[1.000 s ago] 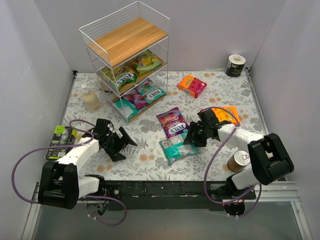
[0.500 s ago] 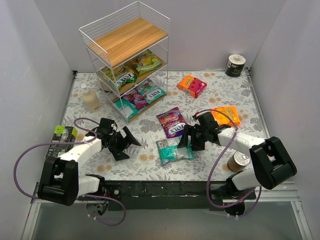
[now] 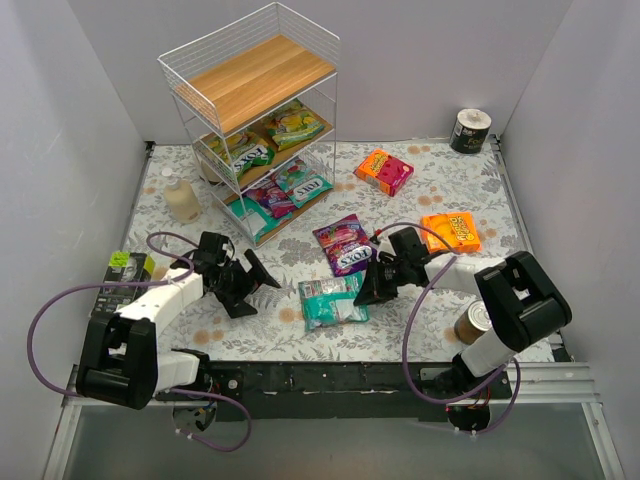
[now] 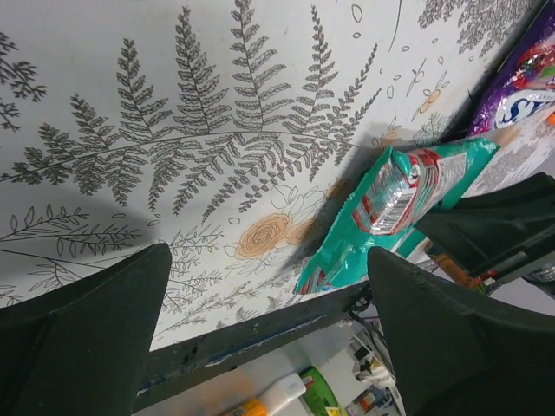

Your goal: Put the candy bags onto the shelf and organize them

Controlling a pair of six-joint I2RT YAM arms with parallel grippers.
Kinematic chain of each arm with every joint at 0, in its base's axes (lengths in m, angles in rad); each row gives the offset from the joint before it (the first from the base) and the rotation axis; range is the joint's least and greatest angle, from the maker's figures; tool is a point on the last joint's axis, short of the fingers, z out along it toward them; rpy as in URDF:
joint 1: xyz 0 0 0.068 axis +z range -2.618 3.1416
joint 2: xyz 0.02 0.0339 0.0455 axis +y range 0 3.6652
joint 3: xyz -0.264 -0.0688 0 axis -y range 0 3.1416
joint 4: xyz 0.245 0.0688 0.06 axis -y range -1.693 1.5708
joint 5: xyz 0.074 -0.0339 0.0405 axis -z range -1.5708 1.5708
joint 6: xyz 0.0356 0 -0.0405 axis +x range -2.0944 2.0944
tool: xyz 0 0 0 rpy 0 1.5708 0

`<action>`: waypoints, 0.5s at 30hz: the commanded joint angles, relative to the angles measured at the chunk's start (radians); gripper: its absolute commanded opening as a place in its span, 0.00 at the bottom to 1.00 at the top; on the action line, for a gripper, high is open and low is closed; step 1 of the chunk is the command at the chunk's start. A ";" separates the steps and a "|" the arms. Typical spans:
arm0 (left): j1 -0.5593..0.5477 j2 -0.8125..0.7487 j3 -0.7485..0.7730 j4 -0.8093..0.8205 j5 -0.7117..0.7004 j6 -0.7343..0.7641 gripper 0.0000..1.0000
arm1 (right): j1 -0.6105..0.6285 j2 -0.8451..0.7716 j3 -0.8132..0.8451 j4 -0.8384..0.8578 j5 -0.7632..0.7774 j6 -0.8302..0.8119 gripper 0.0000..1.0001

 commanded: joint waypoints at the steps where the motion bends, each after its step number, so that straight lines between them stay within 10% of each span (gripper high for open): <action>1: -0.003 -0.009 0.048 -0.065 -0.071 -0.014 0.97 | 0.006 0.025 -0.025 -0.046 0.075 -0.012 0.06; 15: -0.004 0.017 0.072 -0.094 -0.140 -0.039 0.98 | -0.063 -0.179 0.354 -0.073 -0.075 0.161 0.01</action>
